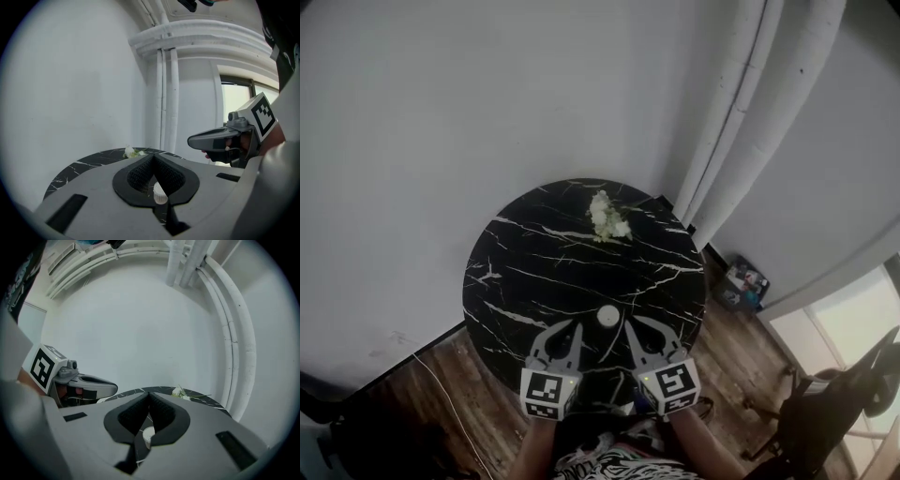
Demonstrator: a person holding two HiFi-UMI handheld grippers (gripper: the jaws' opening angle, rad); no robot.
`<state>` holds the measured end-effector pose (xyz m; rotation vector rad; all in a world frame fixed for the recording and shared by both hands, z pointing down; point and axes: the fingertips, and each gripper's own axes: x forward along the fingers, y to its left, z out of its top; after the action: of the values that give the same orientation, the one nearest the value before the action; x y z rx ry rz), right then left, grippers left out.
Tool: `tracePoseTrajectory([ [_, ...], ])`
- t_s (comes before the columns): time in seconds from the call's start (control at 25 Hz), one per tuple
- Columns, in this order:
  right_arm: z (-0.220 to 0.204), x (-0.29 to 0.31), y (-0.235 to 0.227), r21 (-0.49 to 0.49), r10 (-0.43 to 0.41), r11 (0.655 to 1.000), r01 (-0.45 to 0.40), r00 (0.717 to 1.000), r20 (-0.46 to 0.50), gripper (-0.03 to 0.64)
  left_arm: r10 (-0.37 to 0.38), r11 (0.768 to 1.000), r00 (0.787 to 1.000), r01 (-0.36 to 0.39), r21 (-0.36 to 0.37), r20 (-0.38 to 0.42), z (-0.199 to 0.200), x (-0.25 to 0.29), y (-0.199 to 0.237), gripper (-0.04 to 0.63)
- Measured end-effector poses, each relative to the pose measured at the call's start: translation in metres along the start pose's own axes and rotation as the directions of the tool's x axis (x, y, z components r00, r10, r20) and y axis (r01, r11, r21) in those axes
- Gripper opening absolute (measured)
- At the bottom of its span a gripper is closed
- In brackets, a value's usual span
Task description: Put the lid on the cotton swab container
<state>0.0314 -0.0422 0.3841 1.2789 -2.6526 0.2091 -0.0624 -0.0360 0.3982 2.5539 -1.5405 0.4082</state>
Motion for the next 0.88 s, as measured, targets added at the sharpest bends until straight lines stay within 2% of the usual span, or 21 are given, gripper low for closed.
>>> tracePoseTrajectory([
  [0.32,0.001,-0.004,-0.011,-0.021,-0.017,1.0,0.016,1.0,-0.005,0.017,0.02,1.0,0.999,-0.02,-0.004,0.042,0.016,-0.004,-0.002,0.014],
  [0.88,-0.007,-0.003,-0.029,0.016,-0.017,1.0,0.017,1.0,-0.018,0.017,0.029,1.0,0.999,-0.029,0.006,0.036,0.021,0.007,-0.004,0.015],
])
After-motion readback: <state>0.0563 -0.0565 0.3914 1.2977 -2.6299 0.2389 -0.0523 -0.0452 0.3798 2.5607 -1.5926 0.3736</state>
